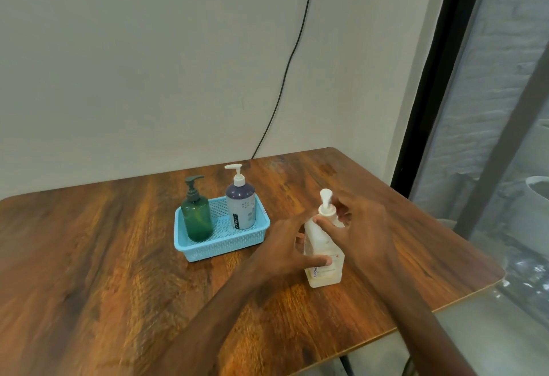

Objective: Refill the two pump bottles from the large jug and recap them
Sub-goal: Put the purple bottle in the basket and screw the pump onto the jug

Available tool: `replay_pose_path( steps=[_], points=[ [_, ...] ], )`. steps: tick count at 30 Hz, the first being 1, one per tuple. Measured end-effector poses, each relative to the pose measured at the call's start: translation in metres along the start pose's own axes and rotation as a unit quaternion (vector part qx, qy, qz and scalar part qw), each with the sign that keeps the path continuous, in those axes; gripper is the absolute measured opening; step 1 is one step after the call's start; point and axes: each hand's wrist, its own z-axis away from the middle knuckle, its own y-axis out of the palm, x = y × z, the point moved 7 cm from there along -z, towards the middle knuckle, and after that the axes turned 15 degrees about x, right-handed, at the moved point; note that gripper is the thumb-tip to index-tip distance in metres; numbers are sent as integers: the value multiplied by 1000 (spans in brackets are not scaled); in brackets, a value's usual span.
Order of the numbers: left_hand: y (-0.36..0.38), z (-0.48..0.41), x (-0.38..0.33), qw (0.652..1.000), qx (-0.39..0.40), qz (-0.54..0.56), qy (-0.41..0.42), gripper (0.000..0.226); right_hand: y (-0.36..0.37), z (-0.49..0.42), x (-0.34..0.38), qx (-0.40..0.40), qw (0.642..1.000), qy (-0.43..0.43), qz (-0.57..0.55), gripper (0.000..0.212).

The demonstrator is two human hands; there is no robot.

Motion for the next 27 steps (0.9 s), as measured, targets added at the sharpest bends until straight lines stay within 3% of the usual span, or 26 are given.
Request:
replay_pose_path(
  steps=[4, 10, 13, 16, 18, 24, 27],
  points=[
    [-1, 1, -4, 1000, -4, 5, 6, 78, -11, -1, 10, 0, 1000, -30, 5, 32],
    [2, 0, -4, 1000, 1, -14, 14, 84, -5, 9, -1, -52, 998, 11, -36, 43],
    [0, 4, -4, 1000, 22, -21, -3, 97, 2, 9, -5, -31, 996, 21, -80, 54],
    [-24, 16, -8, 1000, 27, 10, -7, 106, 12, 14, -14, 18, 996, 32, -87, 78],
    [-41, 22, -15, 999, 19, 37, 5, 97, 18, 18, -20, 38, 995, 24, -87, 92],
    [-32, 0, -46, 987, -136, 88, 4, 64, 16, 19, -22, 26, 993, 8, -111, 73],
    [-28, -12, -49, 982, -157, 108, 17, 55, 15, 20, -24, 28, 992, 11, -124, 69]
  ],
)
